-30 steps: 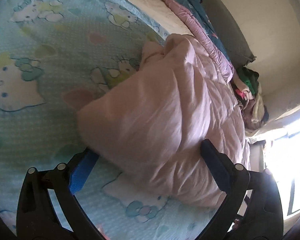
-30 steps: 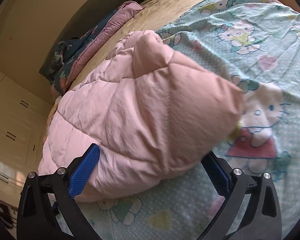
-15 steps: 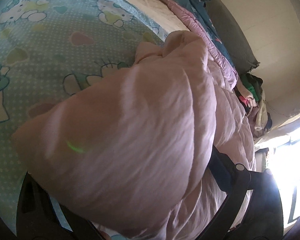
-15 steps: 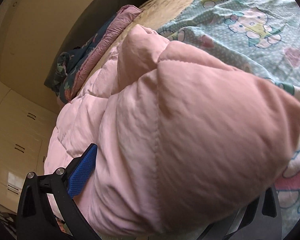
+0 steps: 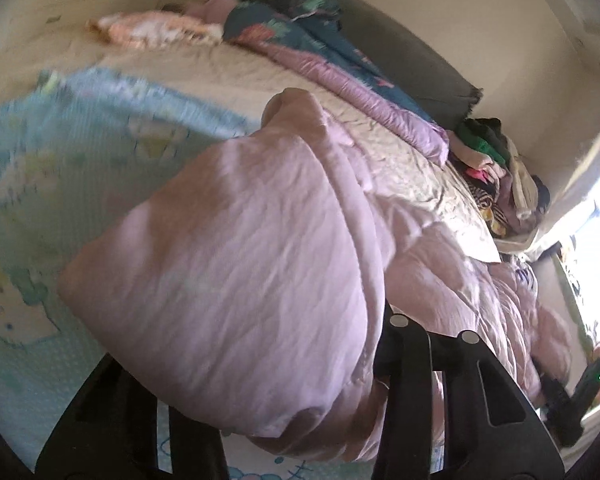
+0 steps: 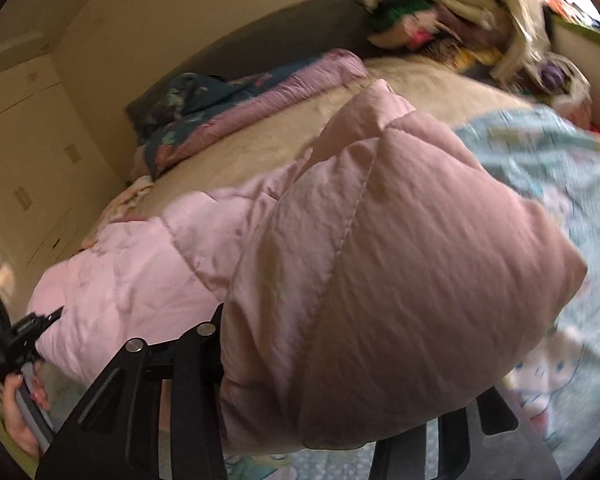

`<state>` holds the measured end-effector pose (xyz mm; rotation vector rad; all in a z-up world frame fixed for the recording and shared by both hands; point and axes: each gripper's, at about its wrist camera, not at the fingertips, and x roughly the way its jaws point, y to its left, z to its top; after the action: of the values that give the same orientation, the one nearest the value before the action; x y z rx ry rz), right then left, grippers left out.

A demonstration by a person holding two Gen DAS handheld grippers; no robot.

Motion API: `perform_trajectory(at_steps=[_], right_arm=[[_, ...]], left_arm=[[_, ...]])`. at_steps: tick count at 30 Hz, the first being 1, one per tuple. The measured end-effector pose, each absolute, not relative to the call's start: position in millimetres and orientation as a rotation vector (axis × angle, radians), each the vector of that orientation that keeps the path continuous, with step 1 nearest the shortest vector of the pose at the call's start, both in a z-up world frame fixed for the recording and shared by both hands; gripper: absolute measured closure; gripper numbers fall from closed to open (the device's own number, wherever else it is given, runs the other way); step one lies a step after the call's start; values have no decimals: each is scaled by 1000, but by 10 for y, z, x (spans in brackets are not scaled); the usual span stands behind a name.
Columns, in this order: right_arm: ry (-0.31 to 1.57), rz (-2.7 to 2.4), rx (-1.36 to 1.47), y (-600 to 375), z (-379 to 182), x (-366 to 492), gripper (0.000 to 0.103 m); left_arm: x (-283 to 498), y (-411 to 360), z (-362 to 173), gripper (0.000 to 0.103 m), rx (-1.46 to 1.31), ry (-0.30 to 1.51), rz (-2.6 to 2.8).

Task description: Fold large clothes

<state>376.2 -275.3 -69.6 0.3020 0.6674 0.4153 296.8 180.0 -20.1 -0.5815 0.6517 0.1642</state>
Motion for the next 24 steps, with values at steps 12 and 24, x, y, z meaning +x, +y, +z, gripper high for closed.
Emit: perform_trajectory(at_steps=[12, 24], right_arm=[[571, 503, 193, -2794, -42, 3122, 68], [602, 487, 193, -2927, -100, 2487, 68]], left_arm=[[2418, 1709, 262, 70, -485, 606, 98], [1913, 1647, 257, 70, -461, 624, 87]])
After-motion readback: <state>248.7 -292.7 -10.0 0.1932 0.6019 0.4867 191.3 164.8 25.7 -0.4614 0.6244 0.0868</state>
